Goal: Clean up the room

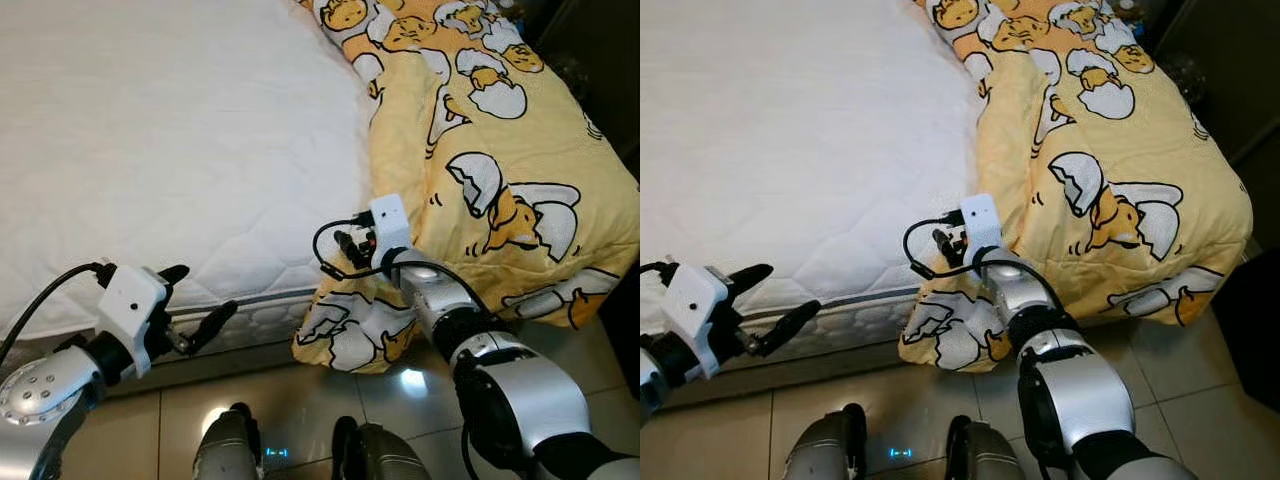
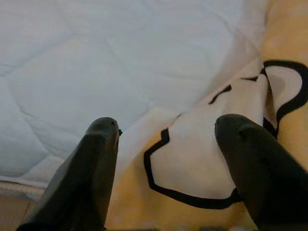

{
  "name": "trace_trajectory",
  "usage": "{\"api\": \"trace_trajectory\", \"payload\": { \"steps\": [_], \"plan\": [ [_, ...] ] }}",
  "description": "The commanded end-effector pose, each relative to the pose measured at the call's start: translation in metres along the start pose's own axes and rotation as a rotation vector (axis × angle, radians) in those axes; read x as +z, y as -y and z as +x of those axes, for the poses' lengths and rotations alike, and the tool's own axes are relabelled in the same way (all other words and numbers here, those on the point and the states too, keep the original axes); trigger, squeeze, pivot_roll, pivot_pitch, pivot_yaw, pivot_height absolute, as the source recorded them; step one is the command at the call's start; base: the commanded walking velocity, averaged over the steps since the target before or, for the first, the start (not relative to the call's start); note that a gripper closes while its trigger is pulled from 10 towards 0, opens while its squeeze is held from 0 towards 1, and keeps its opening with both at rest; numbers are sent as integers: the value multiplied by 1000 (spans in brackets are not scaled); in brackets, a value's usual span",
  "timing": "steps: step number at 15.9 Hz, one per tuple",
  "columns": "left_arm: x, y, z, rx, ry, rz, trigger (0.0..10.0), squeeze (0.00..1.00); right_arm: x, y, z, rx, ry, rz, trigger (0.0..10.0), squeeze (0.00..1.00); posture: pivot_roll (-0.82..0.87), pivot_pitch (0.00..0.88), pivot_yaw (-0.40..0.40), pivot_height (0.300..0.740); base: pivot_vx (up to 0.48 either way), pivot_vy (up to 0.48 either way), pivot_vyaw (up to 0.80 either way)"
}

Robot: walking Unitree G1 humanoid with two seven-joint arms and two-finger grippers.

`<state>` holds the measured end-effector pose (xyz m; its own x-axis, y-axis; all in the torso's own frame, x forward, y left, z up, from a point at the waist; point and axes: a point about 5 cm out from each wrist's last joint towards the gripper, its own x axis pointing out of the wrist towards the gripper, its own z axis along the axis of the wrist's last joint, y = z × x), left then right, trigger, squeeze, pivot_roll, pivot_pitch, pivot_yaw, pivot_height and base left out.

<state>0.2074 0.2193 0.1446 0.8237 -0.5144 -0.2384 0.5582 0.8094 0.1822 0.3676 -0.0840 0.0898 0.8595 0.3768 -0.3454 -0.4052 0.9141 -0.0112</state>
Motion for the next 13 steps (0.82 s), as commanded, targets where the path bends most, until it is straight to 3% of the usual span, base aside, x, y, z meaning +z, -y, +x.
{"api": "trace_trajectory", "payload": {
  "steps": [1,4,5,6,10,11,12,13],
  "plan": [
    [7,5,-2,-54,17,-8,10000,0,0,-1,1,-22,-22,-36,10000,1000,194,295,-104,740,0,0,0],
    [16,23,1,-214,35,-39,10000,0,-2,5,1,-88,-65,-76,10000,1000,217,338,-103,740,0,0,0],
    [18,27,1,-234,35,-35,10000,0,-4,6,0,-91,-78,-64,10000,914,229,346,-101,740,0,0,0],
    [20,31,1,-263,29,-34,10000,0,-11,3,0,-65,-107,-24,10000,0,245,358,-102,740,0,0,0],
    [23,34,-3,-299,3,-22,10000,0,-23,10,-4,-116,-157,-55,10000,0,268,383,-104,740,0,0,0],
    [23,33,-5,-285,-3,-22,10000,0,-23,10,-4,-121,-152,-32,8000,0,268,385,-103,740,0,0,0],
    [23,32,-6,-279,-6,-20,10000,0,-23,9,-4,-115,-147,-22,0,0,267,384,-103,740,0,0,0],
    [23,32,-6,-276,-8,-19,10000,0,-24,9,-4,-112,-146,-23,0,0,268,384,-102,740,0,0,0]
  ]
}}
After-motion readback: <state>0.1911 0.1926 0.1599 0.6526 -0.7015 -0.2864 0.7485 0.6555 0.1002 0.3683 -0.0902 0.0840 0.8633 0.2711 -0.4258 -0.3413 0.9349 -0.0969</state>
